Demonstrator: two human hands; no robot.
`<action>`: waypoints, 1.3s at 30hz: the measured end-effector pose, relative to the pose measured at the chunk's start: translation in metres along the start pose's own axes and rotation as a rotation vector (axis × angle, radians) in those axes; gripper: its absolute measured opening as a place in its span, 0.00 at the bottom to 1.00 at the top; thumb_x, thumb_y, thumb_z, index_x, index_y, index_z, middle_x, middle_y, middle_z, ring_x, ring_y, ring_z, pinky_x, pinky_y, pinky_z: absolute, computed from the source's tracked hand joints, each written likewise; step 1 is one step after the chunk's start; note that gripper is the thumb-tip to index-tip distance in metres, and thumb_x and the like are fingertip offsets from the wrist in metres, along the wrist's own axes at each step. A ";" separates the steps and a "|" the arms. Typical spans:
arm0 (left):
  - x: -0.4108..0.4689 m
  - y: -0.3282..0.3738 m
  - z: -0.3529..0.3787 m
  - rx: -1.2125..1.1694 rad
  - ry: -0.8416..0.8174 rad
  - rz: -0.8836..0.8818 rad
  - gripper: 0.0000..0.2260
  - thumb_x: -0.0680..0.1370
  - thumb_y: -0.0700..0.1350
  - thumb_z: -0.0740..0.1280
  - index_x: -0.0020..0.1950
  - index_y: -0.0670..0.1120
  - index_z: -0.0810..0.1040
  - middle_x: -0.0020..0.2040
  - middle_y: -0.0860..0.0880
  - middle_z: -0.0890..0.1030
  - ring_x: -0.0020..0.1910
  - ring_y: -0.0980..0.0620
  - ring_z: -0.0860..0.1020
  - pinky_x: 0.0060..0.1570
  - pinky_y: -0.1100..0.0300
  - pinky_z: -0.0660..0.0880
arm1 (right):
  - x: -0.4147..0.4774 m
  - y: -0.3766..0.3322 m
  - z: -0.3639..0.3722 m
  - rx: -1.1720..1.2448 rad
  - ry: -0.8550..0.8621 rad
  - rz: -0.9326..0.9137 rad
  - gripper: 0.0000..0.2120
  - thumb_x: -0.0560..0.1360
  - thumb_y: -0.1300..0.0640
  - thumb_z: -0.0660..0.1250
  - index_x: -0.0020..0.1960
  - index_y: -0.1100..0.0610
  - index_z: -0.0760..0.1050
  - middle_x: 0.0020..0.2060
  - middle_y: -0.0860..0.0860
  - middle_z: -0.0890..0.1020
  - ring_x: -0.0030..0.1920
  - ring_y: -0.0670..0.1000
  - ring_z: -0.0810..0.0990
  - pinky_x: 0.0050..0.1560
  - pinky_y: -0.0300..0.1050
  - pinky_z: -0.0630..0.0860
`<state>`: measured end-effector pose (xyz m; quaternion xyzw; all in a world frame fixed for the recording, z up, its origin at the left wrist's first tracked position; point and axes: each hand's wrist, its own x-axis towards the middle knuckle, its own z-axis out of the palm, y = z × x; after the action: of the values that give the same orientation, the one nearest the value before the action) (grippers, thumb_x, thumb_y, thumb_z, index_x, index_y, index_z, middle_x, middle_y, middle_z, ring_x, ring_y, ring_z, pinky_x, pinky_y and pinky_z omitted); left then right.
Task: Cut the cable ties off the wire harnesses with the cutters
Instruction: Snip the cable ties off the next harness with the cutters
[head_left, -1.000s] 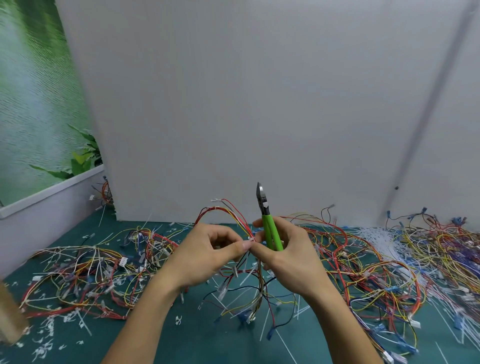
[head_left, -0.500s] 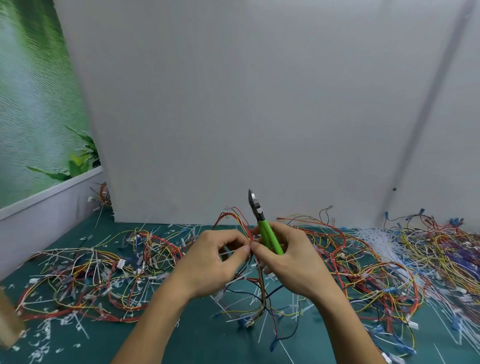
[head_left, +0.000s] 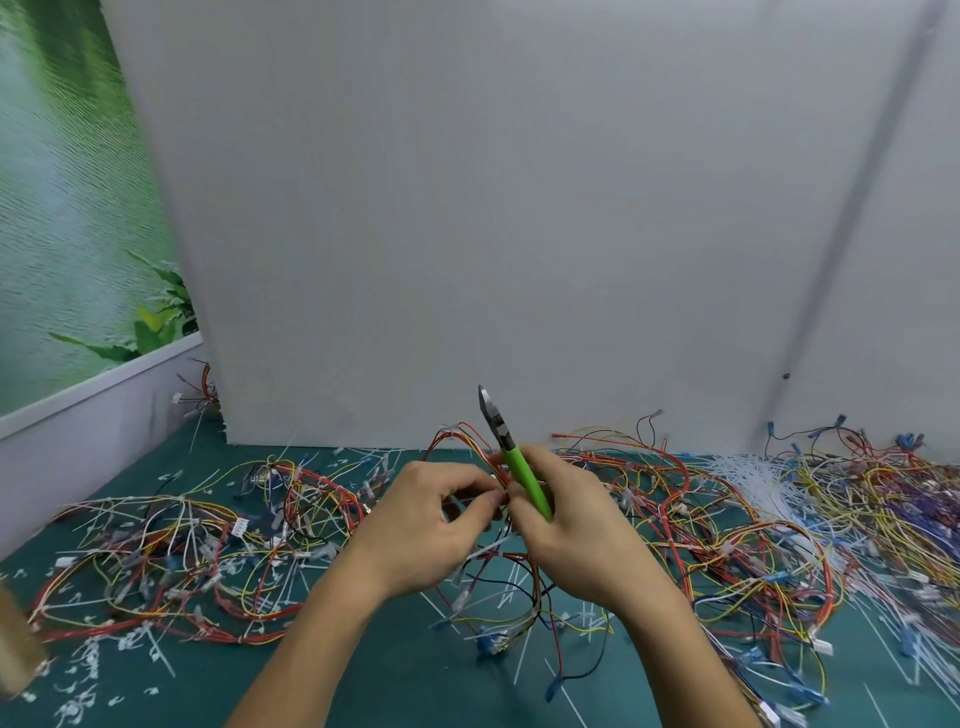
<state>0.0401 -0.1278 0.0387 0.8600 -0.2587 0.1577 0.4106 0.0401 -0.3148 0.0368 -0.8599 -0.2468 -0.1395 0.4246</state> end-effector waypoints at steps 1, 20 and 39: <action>0.000 0.000 0.000 -0.006 0.003 -0.002 0.06 0.80 0.43 0.69 0.47 0.50 0.85 0.40 0.58 0.84 0.42 0.56 0.83 0.45 0.56 0.79 | 0.000 0.001 0.002 -0.029 -0.006 -0.016 0.10 0.81 0.61 0.64 0.55 0.46 0.74 0.36 0.35 0.78 0.36 0.40 0.76 0.36 0.30 0.68; 0.002 -0.008 -0.003 -0.074 -0.004 0.050 0.06 0.80 0.43 0.70 0.48 0.48 0.88 0.43 0.58 0.86 0.45 0.54 0.84 0.46 0.52 0.81 | 0.000 0.006 0.005 0.007 -0.037 -0.016 0.12 0.84 0.58 0.60 0.64 0.47 0.71 0.39 0.28 0.78 0.39 0.37 0.78 0.39 0.30 0.71; 0.003 -0.013 0.002 -0.158 0.103 -0.098 0.07 0.76 0.58 0.68 0.47 0.60 0.85 0.43 0.58 0.86 0.44 0.55 0.84 0.45 0.55 0.81 | 0.002 -0.004 0.005 0.046 0.141 -0.001 0.11 0.78 0.54 0.74 0.57 0.50 0.75 0.44 0.43 0.81 0.43 0.45 0.81 0.43 0.39 0.78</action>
<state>0.0497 -0.1232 0.0312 0.8273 -0.2064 0.1607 0.4972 0.0402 -0.3084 0.0372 -0.8378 -0.2198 -0.1943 0.4604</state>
